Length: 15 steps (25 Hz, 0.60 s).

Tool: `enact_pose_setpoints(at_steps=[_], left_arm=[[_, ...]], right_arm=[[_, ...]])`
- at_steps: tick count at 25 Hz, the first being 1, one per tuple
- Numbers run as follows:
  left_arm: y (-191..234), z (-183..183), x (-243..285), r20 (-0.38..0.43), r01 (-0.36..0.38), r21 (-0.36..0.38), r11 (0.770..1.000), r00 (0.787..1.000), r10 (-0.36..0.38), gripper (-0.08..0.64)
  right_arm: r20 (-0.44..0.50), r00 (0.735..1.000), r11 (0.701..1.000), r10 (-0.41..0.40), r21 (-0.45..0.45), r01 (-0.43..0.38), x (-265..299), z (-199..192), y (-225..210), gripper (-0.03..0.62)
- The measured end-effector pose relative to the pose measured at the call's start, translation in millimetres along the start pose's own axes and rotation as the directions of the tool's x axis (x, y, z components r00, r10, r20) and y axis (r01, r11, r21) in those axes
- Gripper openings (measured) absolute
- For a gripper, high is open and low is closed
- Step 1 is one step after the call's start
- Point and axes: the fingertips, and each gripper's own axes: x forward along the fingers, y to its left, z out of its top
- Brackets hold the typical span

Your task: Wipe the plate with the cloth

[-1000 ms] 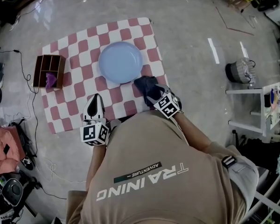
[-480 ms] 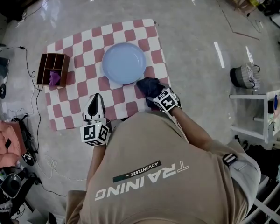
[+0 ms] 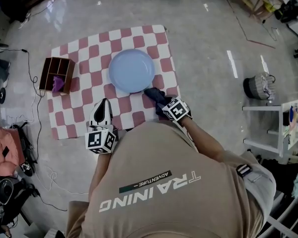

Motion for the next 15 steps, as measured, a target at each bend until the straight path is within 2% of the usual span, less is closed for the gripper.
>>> enact_pose_setpoints(at_steps=[7,12,15], left_arm=[[-5,-1,-2,-0.006,0.005,0.01,1.0,1.0,-0.005,0.014],[-3,10,-2,0.013,-0.001,0.043,0.999,1.0,0.001,0.014],[-1,13,0,0.019,-0.008,0.048,0.999,1.0,0.007,0.014]], right_arm=[[0.187,0.982,0.999,-0.018,-0.043,0.027,-45,36,0,0.126],[0.3,0.954,0.993,-0.001,-0.116,0.038,-78,91,-5,0.126],[0.339,0.941,0.988,0.023,-0.149,0.029,-79,129,-9,0.126]])
